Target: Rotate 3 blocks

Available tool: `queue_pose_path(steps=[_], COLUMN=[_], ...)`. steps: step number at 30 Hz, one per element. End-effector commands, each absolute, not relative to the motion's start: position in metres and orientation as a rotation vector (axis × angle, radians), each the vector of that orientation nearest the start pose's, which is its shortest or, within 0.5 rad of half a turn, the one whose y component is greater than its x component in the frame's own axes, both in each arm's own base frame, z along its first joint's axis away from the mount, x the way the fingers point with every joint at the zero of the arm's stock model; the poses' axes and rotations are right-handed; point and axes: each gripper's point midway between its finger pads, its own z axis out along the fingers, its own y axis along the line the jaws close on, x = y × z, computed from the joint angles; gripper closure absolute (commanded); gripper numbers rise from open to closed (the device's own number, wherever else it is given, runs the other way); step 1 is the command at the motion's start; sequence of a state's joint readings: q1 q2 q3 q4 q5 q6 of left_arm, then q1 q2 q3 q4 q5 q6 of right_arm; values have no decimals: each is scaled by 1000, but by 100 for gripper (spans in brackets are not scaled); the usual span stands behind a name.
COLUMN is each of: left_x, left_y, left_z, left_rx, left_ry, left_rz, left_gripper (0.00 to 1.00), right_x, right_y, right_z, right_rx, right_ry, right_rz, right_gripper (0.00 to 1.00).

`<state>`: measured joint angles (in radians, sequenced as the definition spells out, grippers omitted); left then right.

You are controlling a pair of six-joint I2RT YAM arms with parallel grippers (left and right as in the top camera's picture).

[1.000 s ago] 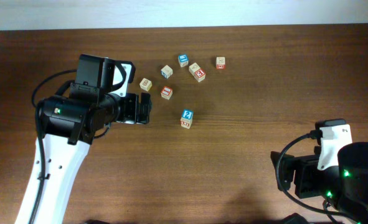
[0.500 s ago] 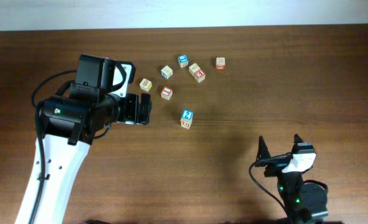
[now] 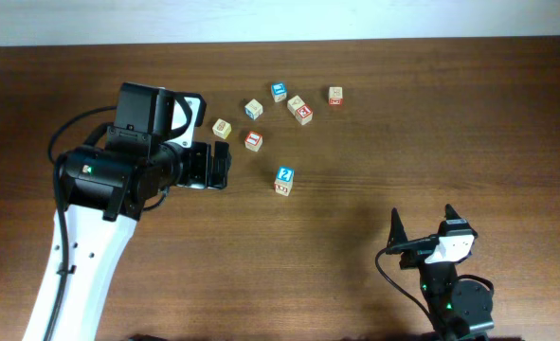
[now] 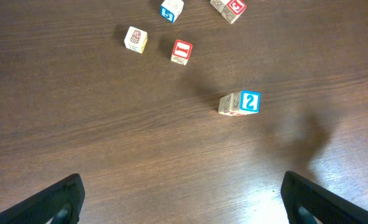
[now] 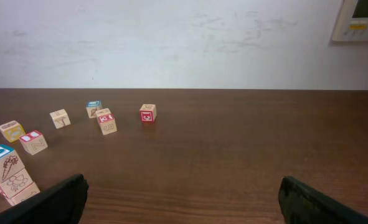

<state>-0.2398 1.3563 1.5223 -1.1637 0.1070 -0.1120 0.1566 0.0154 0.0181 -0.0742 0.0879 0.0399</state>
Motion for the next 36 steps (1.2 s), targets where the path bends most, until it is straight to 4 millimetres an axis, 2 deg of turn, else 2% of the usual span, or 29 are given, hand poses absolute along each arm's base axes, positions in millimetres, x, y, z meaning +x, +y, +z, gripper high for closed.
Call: queue_pose_path(steps=[1, 2, 4, 6, 7, 8, 11, 14, 16, 19, 22, 24, 36], left_x=[313, 314, 314, 324, 325, 317, 282, 261, 255, 254, 249, 246, 246], left_y=[-95, -92, -70, -68, -65, -56, -23, -13, -13, -13, -12, -6, -7], left_z=[270, 270, 283, 304, 317, 317, 285, 258, 226, 194, 174, 156, 157], left_rx=[226, 228, 172, 225, 284, 286, 227, 217, 220, 271, 349, 368, 372], left_ry=[2559, 2556, 2495, 2335, 2163, 2034, 1860, 1696, 1642, 1565, 1545, 1616, 1611], left_rz=[-265, -234, -101, -83, -75, -71, 20, 80, 94, 157, 242, 281, 277], left_gripper=[1, 1, 1, 1, 1, 1, 1, 1, 1, 1, 1, 1, 1], right_x=[245, 245, 245, 245, 245, 245, 245, 245, 245, 245, 245, 245, 245], right_y=[22, 22, 22, 22, 22, 22, 22, 22, 22, 22, 22, 22, 22], right_z=[158, 158, 158, 158, 158, 158, 158, 158, 158, 158, 158, 158, 158], right_rx=[-33, -33, -33, -33, -33, -33, -33, -33, -33, -33, -33, -33, -33], right_ry=[1640, 1640, 1640, 1640, 1640, 1640, 1640, 1640, 1640, 1640, 1640, 1640, 1640], right_rz=[68, 68, 68, 68, 68, 68, 68, 68, 68, 68, 68, 68, 68], right_gripper=[2, 2, 2, 2, 2, 2, 2, 2, 2, 2, 2, 2, 2])
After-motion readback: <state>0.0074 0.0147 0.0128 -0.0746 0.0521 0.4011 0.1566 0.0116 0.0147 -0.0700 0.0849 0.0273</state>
